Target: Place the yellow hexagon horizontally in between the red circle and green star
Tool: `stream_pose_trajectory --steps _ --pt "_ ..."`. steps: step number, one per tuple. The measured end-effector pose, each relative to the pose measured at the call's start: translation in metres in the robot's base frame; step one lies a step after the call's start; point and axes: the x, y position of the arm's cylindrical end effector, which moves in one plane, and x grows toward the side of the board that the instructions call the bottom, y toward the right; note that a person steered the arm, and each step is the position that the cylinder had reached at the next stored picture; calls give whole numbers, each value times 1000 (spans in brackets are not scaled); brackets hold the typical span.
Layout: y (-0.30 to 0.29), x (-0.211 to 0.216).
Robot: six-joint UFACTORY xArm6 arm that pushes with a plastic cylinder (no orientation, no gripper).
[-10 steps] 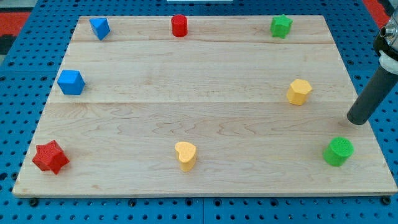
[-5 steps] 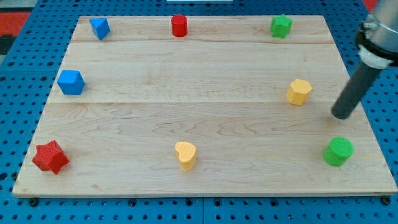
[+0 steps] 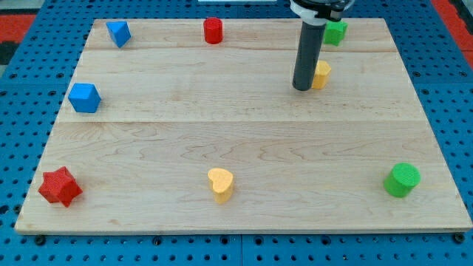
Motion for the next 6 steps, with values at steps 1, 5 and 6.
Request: stream_pose_trajectory --steps 1,5,6 --pt "26 -5" --pt "26 -75" --pt "68 -74"
